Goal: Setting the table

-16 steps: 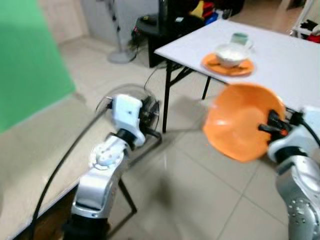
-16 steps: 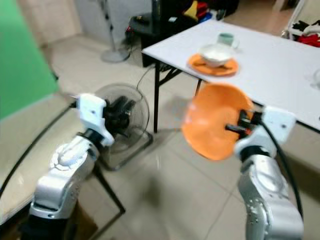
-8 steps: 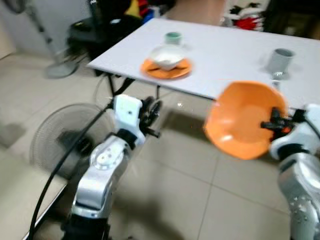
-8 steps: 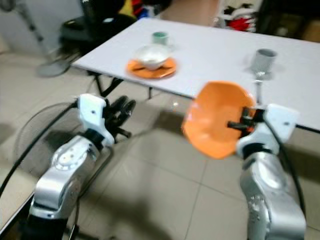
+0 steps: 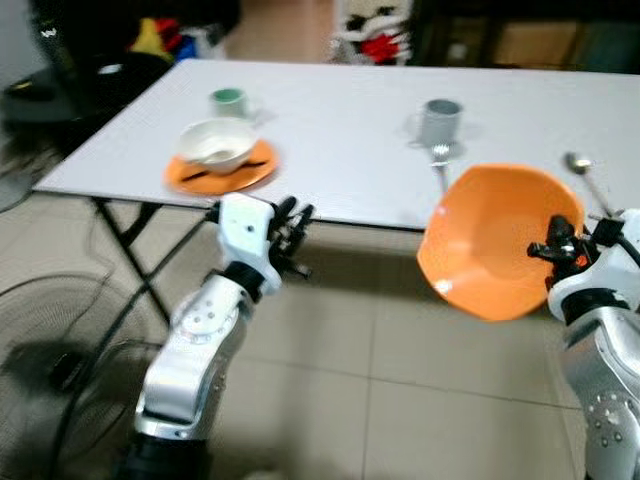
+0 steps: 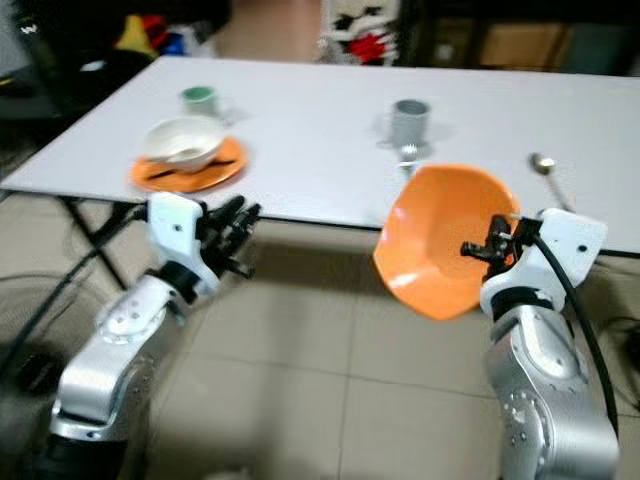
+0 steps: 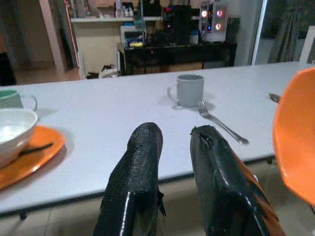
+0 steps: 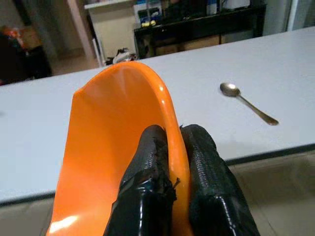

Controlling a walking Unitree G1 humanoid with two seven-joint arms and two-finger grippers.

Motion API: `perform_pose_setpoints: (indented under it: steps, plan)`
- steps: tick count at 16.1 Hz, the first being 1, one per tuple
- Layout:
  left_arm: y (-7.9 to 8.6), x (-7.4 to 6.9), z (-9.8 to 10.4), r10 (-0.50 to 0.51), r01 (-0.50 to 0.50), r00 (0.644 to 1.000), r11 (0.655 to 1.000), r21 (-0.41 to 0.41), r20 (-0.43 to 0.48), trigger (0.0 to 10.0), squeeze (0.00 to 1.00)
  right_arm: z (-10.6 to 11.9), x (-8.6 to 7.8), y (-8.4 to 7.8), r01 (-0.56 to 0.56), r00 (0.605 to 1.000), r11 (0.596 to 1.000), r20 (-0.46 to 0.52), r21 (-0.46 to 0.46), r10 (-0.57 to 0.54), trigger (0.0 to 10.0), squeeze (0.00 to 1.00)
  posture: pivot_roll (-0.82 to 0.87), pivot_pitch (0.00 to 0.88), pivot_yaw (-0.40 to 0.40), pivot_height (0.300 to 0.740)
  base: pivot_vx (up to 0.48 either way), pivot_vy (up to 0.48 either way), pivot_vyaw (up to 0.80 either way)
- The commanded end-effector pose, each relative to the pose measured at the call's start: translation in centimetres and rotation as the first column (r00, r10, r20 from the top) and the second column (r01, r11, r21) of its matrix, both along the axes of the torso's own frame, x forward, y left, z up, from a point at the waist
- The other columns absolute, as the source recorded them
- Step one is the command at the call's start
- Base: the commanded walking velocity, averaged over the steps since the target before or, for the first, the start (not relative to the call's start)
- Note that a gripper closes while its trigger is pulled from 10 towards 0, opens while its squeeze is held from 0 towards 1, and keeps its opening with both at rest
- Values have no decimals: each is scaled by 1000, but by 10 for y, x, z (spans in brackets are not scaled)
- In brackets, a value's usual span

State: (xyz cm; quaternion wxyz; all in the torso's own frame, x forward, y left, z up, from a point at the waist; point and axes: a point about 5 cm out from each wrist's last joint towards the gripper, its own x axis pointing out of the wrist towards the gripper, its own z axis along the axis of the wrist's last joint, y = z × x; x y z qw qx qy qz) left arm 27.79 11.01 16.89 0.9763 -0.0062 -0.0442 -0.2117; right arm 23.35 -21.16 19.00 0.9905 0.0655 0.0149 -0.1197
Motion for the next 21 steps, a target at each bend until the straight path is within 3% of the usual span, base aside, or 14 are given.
perform_pose_setpoints:
  steps: [1, 6, 9, 14, 21]
  plan:
    - [9, 0, 1, 31, -31, 1000, 1000, 4, 5, 10000, 0, 8, 2, 10, -50, 998, 999, 40, 5, 50, 10000, 0, -34, 0, 28, 740, 315, 0, -800]
    - [10, 5, 2, 35, -35, 999, 999, -1, 11, 10000, 0, 13, 0, 4, -26, 998, 1000, 53, -3, 27, 10000, 0, -56, 0, 40, 740, 318, 0, -800]
    - [18, 8, 2, 105, -105, 994, 994, 5, 21, 10000, 0, 16, 3, 2, -43, 997, 999, 68, -12, 43, 10000, 0, -65, 0, 42, 740, 320, 0, -729]
    - [28, 10, 9, 154, -155, 987, 988, 19, 49, 10000, 0, 24, 9, 14, -175, 980, 984, 96, -27, 177, 10000, 0, -51, 0, 35, 740, 370, 0, 0]
    - [31, 2, 11, 160, -162, 986, 986, 33, 54, 10000, 0, 19, 14, 19, -209, 974, 978, 91, -6, 208, 10000, 0, -14, 0, 29, 740, 423, 0, 0]
